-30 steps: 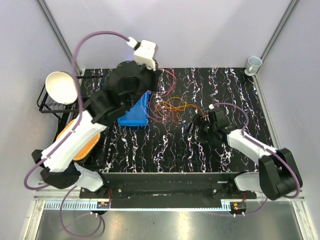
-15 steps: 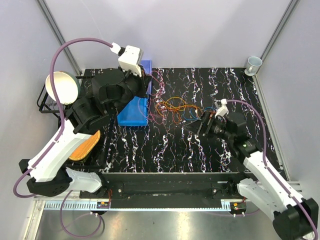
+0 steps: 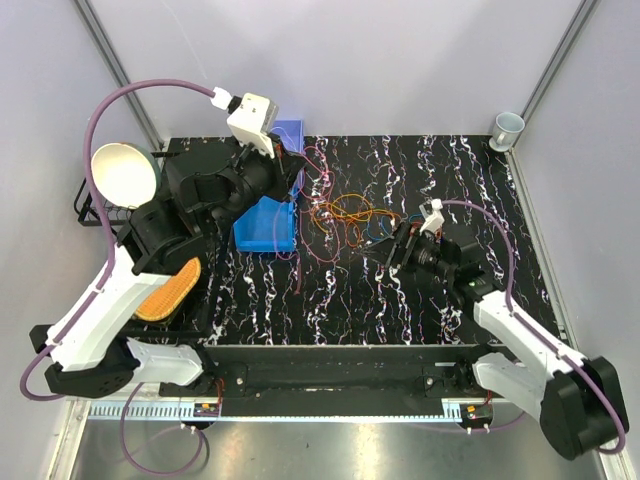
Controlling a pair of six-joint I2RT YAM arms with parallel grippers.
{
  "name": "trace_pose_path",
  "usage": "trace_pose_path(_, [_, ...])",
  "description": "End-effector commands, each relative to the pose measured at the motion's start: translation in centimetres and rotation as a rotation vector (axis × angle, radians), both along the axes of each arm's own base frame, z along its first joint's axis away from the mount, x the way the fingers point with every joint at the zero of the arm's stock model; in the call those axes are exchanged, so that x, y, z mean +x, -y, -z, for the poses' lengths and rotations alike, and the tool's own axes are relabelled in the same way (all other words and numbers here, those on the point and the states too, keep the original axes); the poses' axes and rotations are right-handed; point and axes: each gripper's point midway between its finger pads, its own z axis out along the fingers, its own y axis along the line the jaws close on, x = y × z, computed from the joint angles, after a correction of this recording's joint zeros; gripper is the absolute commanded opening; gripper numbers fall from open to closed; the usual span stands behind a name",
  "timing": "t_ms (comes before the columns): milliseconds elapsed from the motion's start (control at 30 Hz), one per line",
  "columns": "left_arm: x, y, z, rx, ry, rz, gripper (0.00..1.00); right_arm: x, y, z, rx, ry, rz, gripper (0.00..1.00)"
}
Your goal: Untangle the cables
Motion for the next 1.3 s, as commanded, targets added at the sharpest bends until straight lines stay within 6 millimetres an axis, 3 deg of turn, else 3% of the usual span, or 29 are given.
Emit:
trace_pose_path(0, [-1.8, -0.1, -2.9, -0.079, 0.037, 0.071, 0.00, 1.9, -0.9, -2.7, 0.088, 0.146, 0.015, 0.98])
trace_pose_path(167, [-1.9, 0.3, -3.3, -0.093, 0.032, 0.085, 0.00, 2.4, -2.6, -3.7, 0.067, 0.260, -0.024, 1.00])
trace_pose_path(333, [-2.0, 0.5, -4.1, -0.111, 0.040, 0.099, 0.00, 3.1, -4.8, -3.3, -0.073, 0.359, -0.064, 1.00])
trace_pose_path(633, [-2.0, 0.8, -4.4, -0.113, 0.040, 0.110, 0.00, 4.5, -7.6, -1.0, -0.192, 0.373, -0.115, 1.00])
trace_pose_path(900, [-2.4, 0.6, -4.6, -0.122, 0.040, 0.116, 0.00, 6.3, -9.3, 2.2, -0.244, 0.330, -0.129, 0.96])
trace_pose_path(967, [-2.4, 0.6, -4.4, -0.121, 0.037, 0.114, 0.00, 6.8, -9.8, 2.6, -0.249, 0.323, -0.131, 0.89])
trace_pose_path(1033, [-2.4, 0.4, -4.5, -0.122, 0.040, 0.112, 0.00, 7.2, -10.3, 2.6, -0.248, 0.315, -0.137, 0.75])
trace_pose_path(1067, [-2.3, 0.2, -4.5, -0.120, 0.043, 0.104, 0.00, 7.2, -10.6, 3.0, -0.247, 0.303, -0.143, 0.47])
trace_pose_path(1133, [-2.4, 0.0, -4.5, -0.118, 0.046, 0.097, 0.00, 6.9, -10.9, 3.1, -0.241, 0.295, -0.154, 0.27])
trace_pose_path(1167, [-2.2, -0.2, -4.5, -0.113, 0.048, 0.086, 0.00, 6.7, -11.0, 3.2, -0.236, 0.291, -0.157, 0.07])
trace_pose_path(1200, [-2.2, -0.4, -4.4, -0.109, 0.050, 0.077, 0.00, 6.8, -10.9, 3.4, -0.244, 0.280, -0.150, 0.00])
trace_pose_path(1267, [-1.7, -1.0, -4.1, -0.098, 0.041, 0.031, 0.00, 7.5, -9.8, 3.8, -0.269, 0.264, -0.073, 0.00])
